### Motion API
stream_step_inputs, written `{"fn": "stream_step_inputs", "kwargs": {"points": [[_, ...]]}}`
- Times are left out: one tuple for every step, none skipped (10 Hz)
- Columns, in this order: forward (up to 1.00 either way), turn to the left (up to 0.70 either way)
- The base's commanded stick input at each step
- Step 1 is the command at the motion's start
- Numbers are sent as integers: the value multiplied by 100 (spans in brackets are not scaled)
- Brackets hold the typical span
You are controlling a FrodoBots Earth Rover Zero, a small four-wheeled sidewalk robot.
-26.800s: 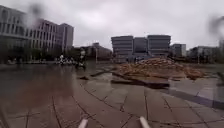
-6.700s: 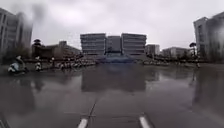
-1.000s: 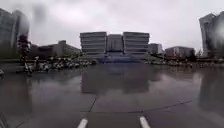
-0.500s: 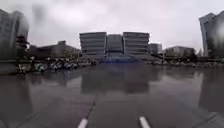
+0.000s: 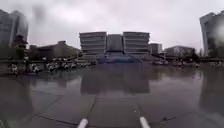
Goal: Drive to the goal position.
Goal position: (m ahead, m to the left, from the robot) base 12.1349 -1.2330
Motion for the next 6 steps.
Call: {"fn": "stream_step_inputs", "kwargs": {"points": [[100,0],[100,0],[100,0],[100,0],[100,0],[100,0]]}}
